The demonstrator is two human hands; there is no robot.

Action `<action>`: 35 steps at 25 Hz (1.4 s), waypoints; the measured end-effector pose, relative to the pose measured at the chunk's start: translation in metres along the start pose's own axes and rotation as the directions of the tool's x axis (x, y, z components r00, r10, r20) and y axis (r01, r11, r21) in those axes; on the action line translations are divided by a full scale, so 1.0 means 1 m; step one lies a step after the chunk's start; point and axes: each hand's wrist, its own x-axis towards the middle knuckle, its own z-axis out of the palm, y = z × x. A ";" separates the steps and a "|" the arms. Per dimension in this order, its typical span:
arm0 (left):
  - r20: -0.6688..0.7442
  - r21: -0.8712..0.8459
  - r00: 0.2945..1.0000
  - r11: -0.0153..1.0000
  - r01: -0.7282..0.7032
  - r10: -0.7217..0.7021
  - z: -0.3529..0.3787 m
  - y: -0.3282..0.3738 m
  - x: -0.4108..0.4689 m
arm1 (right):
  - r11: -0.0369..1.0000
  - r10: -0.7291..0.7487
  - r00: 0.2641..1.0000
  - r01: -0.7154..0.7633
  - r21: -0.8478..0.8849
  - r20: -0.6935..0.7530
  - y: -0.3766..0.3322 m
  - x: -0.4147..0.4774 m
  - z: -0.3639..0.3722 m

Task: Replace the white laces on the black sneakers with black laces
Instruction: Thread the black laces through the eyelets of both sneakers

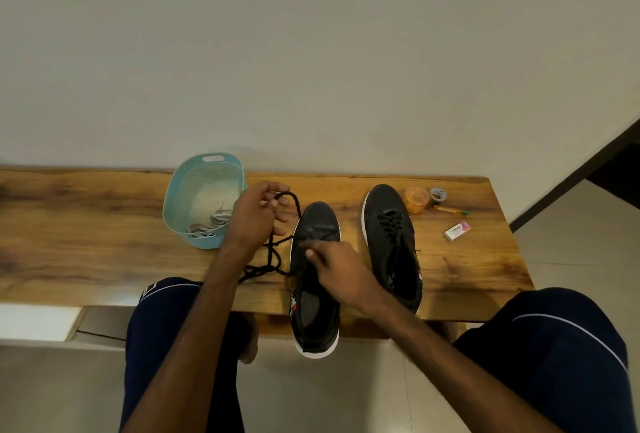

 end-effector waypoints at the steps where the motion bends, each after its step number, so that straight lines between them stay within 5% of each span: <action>1: 0.041 -0.043 0.999 0.998 0.035 -0.033 0.001 0.001 0.000 | 0.997 -0.071 0.997 0.071 -0.034 0.011 -0.002 -0.002 0.005; 4: 0.134 -0.112 0.985 0.985 0.128 -0.113 0.007 0.003 -0.004 | 0.993 -0.088 0.996 0.087 -0.085 -0.001 -0.002 -0.005 0.008; 8: 0.182 -0.016 0.983 0.999 0.032 -0.029 0.008 0.003 -0.006 | 0.989 0.089 0.947 -0.047 0.143 -0.309 0.003 0.005 -0.015; 11: 0.235 0.018 0.972 1.000 -0.013 0.009 0.006 0.003 -0.007 | 0.995 0.000 0.974 0.024 0.102 -0.228 0.002 0.013 -0.024; 13: 0.178 0.048 0.984 0.998 -0.032 0.023 0.007 0.001 -0.006 | 0.974 0.024 0.985 0.015 0.224 -0.170 0.003 0.013 -0.024; 18: 0.159 0.526 0.976 0.823 -0.214 0.151 0.010 -0.007 -0.005 | 0.966 0.056 0.962 0.016 0.260 -0.266 0.012 0.015 -0.039; 22: 0.373 0.381 0.884 0.822 -0.422 0.281 0.030 -0.004 -0.009 | 0.936 0.043 0.949 0.071 0.343 -0.313 0.011 0.017 -0.042; 26: 0.301 0.386 0.899 0.822 -0.420 0.318 0.036 -0.006 -0.006 | 0.926 0.049 0.935 0.089 0.368 -0.350 0.011 0.019 -0.039; 28: 0.233 0.421 0.919 0.819 -0.391 0.319 0.033 -0.008 -0.004 | 0.962 0.050 0.947 0.040 0.271 -0.317 0.016 0.019 -0.038; 32: 0.132 0.542 0.959 0.792 -0.282 0.251 0.030 -0.012 -0.001 | 0.995 0.041 0.999 -0.038 -0.088 0.033 0.029 0.018 -0.025; 35: 0.108 0.554 0.969 0.796 -0.244 0.221 0.032 -0.012 -0.003 | 0.965 0.071 0.995 -0.050 -0.258 0.073 0.031 0.019 -0.017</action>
